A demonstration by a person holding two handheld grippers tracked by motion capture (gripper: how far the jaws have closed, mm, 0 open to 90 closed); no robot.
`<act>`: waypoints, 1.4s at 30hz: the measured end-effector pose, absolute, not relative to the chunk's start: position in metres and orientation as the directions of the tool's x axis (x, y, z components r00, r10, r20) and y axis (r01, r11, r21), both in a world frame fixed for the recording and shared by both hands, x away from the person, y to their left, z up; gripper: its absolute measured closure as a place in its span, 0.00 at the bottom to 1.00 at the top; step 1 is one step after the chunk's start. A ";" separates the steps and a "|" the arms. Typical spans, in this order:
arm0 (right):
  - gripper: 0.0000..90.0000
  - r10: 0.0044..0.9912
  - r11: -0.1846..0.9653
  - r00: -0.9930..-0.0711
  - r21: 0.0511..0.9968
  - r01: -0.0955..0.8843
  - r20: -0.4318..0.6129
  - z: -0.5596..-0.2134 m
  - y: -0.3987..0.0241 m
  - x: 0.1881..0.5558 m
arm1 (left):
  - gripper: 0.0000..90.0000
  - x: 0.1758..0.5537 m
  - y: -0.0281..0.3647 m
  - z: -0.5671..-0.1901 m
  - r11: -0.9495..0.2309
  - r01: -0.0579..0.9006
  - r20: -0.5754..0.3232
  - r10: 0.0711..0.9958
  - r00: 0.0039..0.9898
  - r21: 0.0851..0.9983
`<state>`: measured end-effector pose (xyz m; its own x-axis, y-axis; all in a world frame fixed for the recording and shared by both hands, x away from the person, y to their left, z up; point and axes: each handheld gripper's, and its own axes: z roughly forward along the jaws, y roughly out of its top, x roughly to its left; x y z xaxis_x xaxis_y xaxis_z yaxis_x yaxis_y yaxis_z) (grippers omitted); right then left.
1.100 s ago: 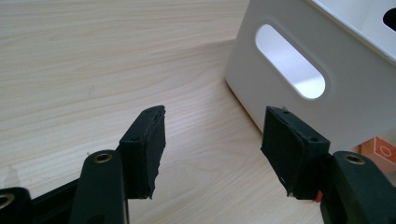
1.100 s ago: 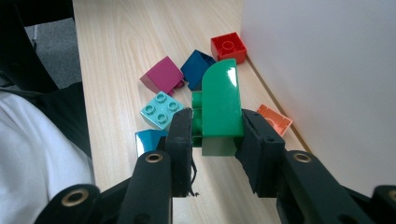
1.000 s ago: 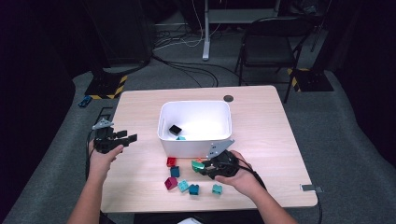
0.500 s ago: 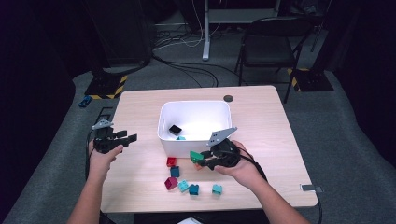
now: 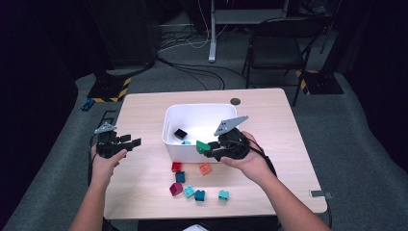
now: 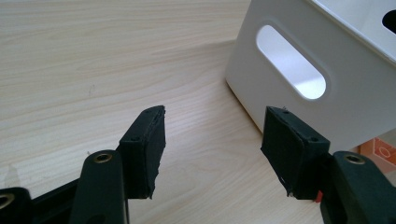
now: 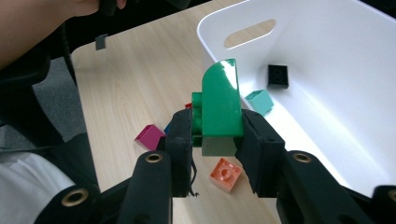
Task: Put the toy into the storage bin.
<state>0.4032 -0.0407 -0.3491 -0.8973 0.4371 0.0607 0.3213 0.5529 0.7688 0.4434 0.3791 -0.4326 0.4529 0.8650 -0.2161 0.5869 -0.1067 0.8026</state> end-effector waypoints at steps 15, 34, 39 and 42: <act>0.73 0.563 0.506 -0.826 0.778 0.371 0.028 -0.339 -0.033 0.434 | 0.44 0.444 0.380 -0.433 -0.101 0.590 -0.223 0.864 0.451 0.801; 0.73 0.589 0.486 -0.808 0.785 0.384 0.030 -0.332 -0.006 0.480 | 0.44 0.444 0.381 -0.433 -0.096 0.585 -0.223 0.865 0.449 0.805; 0.73 0.574 0.485 -0.818 0.793 0.369 0.030 -0.331 0.003 0.489 | 0.44 0.444 0.383 -0.432 -0.089 0.587 -0.231 0.863 0.449 0.805; 0.73 0.573 0.479 -0.818 0.794 0.374 0.039 -0.332 0.007 0.494 | 0.44 0.444 0.383 -0.432 -0.089 0.587 -0.232 0.863 0.449 0.805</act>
<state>0.4939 0.0071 -0.3318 -0.8185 0.5732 0.0390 0.3736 0.4794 0.7941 0.4436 0.3831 -0.4321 0.4490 0.8628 -0.2324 0.5872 -0.0889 0.8045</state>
